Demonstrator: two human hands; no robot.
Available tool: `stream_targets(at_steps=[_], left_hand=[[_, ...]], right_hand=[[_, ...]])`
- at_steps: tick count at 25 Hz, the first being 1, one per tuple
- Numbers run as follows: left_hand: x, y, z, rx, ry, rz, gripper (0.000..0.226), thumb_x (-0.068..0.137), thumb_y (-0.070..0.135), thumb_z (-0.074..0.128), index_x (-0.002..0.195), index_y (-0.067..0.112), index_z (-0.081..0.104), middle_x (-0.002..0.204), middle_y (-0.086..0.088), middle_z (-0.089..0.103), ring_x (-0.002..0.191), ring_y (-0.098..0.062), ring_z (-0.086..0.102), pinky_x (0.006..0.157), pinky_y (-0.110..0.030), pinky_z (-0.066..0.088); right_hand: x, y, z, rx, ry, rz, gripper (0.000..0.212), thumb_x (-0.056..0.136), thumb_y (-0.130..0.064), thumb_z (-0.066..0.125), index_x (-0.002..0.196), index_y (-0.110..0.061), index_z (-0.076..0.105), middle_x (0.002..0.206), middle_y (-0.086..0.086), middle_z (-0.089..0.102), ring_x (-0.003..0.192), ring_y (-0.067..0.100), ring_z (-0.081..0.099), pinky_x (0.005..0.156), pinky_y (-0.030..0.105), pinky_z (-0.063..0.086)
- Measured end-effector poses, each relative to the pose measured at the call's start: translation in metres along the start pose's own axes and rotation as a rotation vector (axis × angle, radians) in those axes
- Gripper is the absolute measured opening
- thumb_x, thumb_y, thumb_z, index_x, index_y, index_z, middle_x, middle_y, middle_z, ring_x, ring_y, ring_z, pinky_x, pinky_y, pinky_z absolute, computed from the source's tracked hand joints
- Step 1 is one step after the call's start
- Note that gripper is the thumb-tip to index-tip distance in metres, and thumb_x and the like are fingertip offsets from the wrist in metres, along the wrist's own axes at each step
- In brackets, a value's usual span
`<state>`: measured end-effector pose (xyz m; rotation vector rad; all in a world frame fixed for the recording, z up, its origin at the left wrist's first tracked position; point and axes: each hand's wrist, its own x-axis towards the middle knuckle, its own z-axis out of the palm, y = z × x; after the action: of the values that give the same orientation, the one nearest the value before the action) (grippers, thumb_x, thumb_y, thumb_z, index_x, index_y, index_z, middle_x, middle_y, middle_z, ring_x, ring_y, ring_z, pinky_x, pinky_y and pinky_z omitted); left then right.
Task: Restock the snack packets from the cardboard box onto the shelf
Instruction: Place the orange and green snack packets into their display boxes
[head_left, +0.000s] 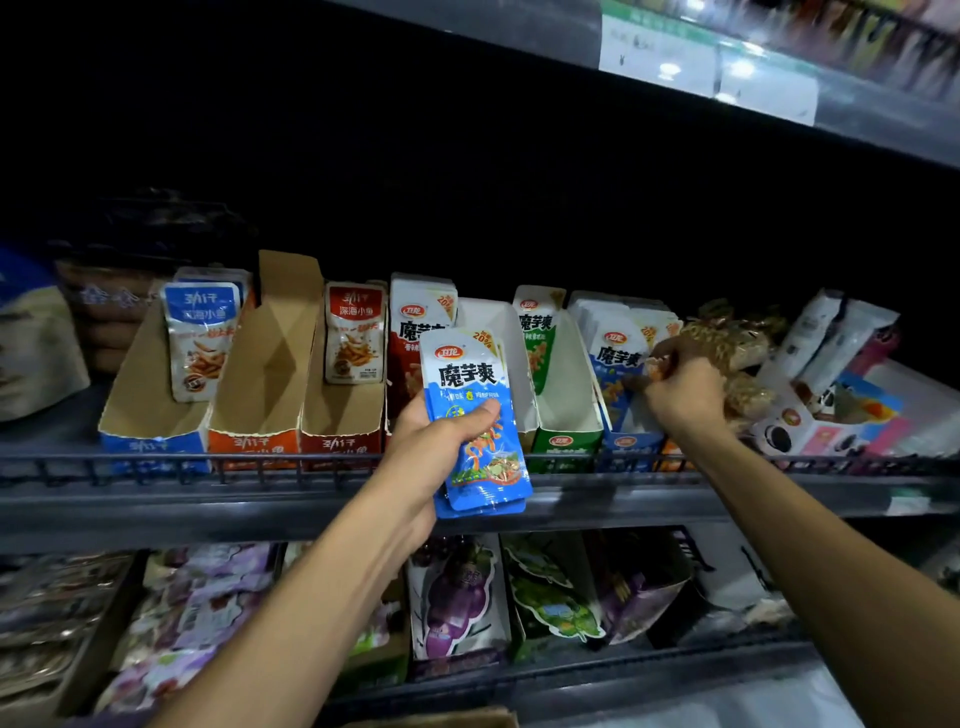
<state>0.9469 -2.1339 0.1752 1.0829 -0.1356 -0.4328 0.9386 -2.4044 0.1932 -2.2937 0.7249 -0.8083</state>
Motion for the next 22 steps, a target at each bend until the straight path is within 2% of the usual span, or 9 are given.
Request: stream_targets(at_steps=[3,5,6,10,12,15,18,20,22], left_hand=[[0.000,0.000,0.000,0.014,0.000,0.017,0.026,0.085,0.009,0.074,0.110,0.015,0.068,0.096,-0.003,0.078,0.078,-0.019,0.075,0.068,-0.040,0.062],[-0.001,0.001,0.000,0.025,-0.006,0.052,0.028,0.083,0.009,0.076,0.108,0.015,0.068,0.096,-0.001,0.078,0.081,-0.018,0.075,0.069,-0.038,0.062],[-0.002,0.001,0.000,0.038,-0.004,0.073,0.029,0.082,0.008,0.077,0.108,0.016,0.068,0.096,-0.001,0.078,0.082,-0.018,0.075,0.072,-0.038,0.062],[-0.008,-0.002,0.009,0.134,-0.042,0.163,0.028,0.080,0.004,0.078,0.102,0.016,0.067,0.084,0.003,0.076,0.074,-0.013,0.070,0.074,-0.032,0.059],[-0.012,-0.004,0.012,0.147,-0.083,0.171,0.030,0.080,-0.001,0.075,0.103,0.017,0.067,0.087,0.006,0.076,0.076,-0.009,0.070,0.075,-0.028,0.058],[-0.013,-0.001,0.011,0.059,-0.118,0.086,0.031,0.086,-0.004,0.065,0.114,0.012,0.064,0.105,-0.007,0.075,0.094,-0.024,0.071,0.090,-0.043,0.056],[-0.009,0.003,0.008,-0.015,-0.085,0.056,0.029,0.089,-0.008,0.053,0.107,0.010,0.064,0.096,-0.007,0.076,0.081,-0.021,0.072,0.079,-0.039,0.058],[-0.008,0.005,0.006,-0.017,-0.045,0.066,0.028,0.090,-0.008,0.052,0.100,0.015,0.064,0.091,-0.004,0.075,0.072,-0.016,0.071,0.072,-0.032,0.058],[-0.006,0.005,0.004,-0.030,-0.026,0.063,0.027,0.091,-0.007,0.053,0.100,0.016,0.063,0.096,-0.006,0.074,0.076,-0.019,0.069,0.078,-0.033,0.057]], right_hand=[[-0.001,0.005,0.001,-0.089,0.128,0.065,0.037,0.081,-0.026,0.075,0.105,-0.009,0.052,0.093,0.011,0.060,0.085,0.031,0.060,0.066,0.035,0.047],[-0.015,-0.005,-0.003,0.011,0.217,-0.101,0.022,0.087,-0.023,0.065,0.099,-0.010,0.053,0.086,0.008,0.059,0.081,0.027,0.058,0.067,0.037,0.045],[-0.028,-0.016,-0.006,0.125,0.168,-0.179,0.016,0.090,-0.023,0.063,0.095,-0.011,0.054,0.081,0.006,0.059,0.076,0.021,0.057,0.064,0.034,0.044],[-0.081,-0.067,-0.002,0.468,-0.506,-0.160,0.027,0.087,-0.035,0.067,0.101,-0.013,0.059,0.078,0.008,0.064,0.061,0.009,0.055,0.050,0.021,0.040],[-0.088,-0.078,0.004,0.539,-0.620,-0.079,0.030,0.084,-0.027,0.072,0.097,-0.003,0.059,0.074,0.014,0.059,0.058,0.016,0.049,0.048,0.024,0.037],[-0.085,-0.080,0.003,0.620,-0.584,0.001,0.013,0.086,-0.016,0.070,0.083,-0.009,0.060,0.065,0.005,0.065,0.055,0.014,0.055,0.051,0.025,0.041],[-0.074,-0.074,-0.004,0.643,-0.474,0.083,0.011,0.088,-0.013,0.067,0.083,-0.015,0.057,0.060,-0.004,0.067,0.052,0.009,0.059,0.047,0.022,0.044],[-0.060,-0.066,-0.015,0.724,-0.278,0.114,0.010,0.090,-0.007,0.063,0.090,-0.013,0.056,0.064,-0.004,0.068,0.051,0.005,0.062,0.045,0.018,0.045],[-0.039,-0.054,-0.033,0.765,-0.045,0.081,0.016,0.094,-0.001,0.055,0.094,-0.017,0.052,0.078,-0.004,0.064,0.058,-0.001,0.061,0.051,0.016,0.047]])
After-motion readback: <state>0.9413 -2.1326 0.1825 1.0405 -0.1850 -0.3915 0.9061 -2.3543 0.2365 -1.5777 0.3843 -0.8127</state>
